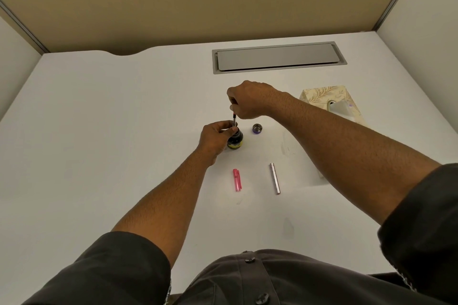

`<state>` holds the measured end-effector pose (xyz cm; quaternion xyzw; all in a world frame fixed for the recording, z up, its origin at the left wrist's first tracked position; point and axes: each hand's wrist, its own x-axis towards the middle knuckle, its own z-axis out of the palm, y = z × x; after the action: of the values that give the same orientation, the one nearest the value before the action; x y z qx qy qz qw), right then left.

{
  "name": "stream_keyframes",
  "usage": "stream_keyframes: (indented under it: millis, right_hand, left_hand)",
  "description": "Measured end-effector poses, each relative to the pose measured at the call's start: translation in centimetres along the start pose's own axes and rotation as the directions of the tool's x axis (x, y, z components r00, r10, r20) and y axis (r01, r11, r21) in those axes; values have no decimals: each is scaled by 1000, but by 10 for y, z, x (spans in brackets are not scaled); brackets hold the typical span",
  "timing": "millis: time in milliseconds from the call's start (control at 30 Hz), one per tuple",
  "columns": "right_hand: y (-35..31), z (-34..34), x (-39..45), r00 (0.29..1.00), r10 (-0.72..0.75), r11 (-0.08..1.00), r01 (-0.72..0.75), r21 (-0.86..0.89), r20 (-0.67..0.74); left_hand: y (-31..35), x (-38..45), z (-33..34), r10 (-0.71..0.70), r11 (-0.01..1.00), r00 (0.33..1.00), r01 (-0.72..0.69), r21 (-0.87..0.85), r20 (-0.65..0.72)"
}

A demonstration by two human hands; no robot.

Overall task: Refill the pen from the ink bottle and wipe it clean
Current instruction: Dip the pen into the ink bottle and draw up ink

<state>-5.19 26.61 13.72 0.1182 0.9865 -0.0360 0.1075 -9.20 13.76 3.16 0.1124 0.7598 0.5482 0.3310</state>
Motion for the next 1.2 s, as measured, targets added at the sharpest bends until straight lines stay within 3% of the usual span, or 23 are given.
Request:
stream_keyframes:
  millis: [500,767,1200]
  right_hand:
    - [6,4,3,1000,7,999,-8,-46,-7]
    - [10,6,3,998,-62,997,62,38,17]
    - [1,6,3,1000,4,995,-5,-101,-8]
  left_hand:
    - [-1,0,0,5,1000,1000,-5,-2,3]
    - [-1,-1,0,5,1000,1000,-5,-5,5]
    - [0,-1,-1,8,1000,1000,-8,28,10]
